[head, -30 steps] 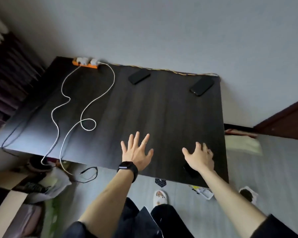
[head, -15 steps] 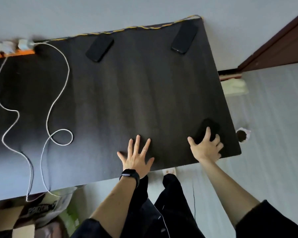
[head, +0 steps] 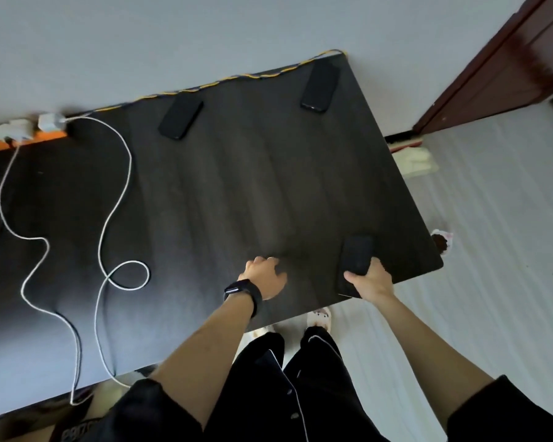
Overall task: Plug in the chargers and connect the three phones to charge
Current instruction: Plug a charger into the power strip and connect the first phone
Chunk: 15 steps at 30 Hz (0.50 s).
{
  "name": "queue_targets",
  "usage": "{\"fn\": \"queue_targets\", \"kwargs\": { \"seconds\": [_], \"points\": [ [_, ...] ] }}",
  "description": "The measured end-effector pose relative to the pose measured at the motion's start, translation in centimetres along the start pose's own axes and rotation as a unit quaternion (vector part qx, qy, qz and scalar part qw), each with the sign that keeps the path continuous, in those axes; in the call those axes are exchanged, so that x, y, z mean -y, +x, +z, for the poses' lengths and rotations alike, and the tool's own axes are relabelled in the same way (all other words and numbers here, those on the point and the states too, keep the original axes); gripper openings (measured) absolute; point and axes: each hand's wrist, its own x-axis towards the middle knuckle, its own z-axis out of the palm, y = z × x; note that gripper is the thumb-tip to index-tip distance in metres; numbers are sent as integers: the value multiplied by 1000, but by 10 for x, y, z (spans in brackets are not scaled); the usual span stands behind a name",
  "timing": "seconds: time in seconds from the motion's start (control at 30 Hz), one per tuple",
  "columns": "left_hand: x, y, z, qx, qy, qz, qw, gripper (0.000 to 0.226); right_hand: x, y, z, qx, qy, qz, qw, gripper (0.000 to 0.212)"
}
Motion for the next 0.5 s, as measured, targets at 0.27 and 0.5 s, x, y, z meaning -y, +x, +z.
{"fn": "queue_targets", "kwargs": {
  "seconds": [0.27,0.5],
  "points": [
    [-2,-35,-60,-57,-345,8,937,46,69,-55,8,176,112,-208,956,21],
    [35,-117,-84,-180,-588,11,788,16,143,-108,12,266,128,-326,898,20]
  ]
}}
